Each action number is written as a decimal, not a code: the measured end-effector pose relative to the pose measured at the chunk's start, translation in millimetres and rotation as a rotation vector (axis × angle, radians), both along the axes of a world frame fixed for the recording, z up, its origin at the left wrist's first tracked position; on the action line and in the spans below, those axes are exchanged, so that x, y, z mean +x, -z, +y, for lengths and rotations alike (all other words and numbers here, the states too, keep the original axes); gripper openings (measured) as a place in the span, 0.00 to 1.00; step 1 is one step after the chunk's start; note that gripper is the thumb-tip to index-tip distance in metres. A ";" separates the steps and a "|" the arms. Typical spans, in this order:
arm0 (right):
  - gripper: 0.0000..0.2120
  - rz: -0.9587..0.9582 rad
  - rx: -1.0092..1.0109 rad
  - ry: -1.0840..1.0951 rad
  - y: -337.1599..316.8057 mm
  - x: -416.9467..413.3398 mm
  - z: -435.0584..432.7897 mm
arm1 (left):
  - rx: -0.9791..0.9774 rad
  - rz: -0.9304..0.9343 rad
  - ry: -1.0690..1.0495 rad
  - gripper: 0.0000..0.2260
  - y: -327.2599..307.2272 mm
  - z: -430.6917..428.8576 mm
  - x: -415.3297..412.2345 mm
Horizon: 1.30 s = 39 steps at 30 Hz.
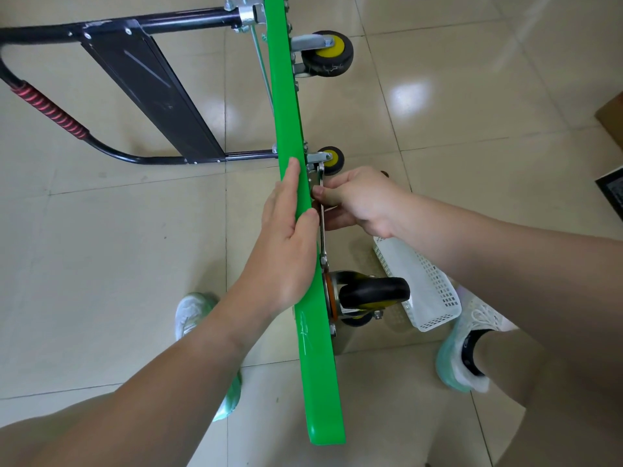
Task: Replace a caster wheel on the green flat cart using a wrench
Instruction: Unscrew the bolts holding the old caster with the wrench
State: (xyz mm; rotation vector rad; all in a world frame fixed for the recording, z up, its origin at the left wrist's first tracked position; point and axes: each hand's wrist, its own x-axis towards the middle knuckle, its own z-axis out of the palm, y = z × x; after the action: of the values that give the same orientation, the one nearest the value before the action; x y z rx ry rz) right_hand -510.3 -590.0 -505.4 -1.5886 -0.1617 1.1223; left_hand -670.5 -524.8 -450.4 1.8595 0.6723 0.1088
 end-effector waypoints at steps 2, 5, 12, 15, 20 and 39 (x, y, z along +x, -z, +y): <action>0.20 -0.039 -0.017 0.010 -1.0 -3.1 -0.4 | 0.005 -0.004 0.002 0.29 0.2 0.2 -0.4; 0.17 -0.172 -0.039 0.034 -7.5 -13.6 -4.6 | 0.005 -0.013 -0.002 0.29 0.7 -0.4 0.8; 0.08 -0.477 0.142 0.030 -38.0 -61.5 -51.0 | 0.022 -0.013 -0.006 0.29 1.1 -0.3 0.8; 0.11 -0.519 0.215 0.000 -44.9 -88.6 -79.1 | 0.015 -0.005 -0.009 0.29 -0.4 -1.2 0.1; 0.13 -0.537 0.245 0.099 -37.3 -89.9 -92.9 | 0.017 0.003 -0.010 0.28 -1.3 -3.6 1.3; 0.05 -0.020 0.042 0.099 -15.5 -9.7 -30.9 | 0.009 0.007 -0.007 0.29 0.4 -1.1 1.3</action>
State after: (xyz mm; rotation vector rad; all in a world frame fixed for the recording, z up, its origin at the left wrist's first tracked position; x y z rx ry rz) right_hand -519.9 -621.0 -489.9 -1.5542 -0.1185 1.0205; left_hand -669.2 -525.9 -450.9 1.8667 0.6842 0.1099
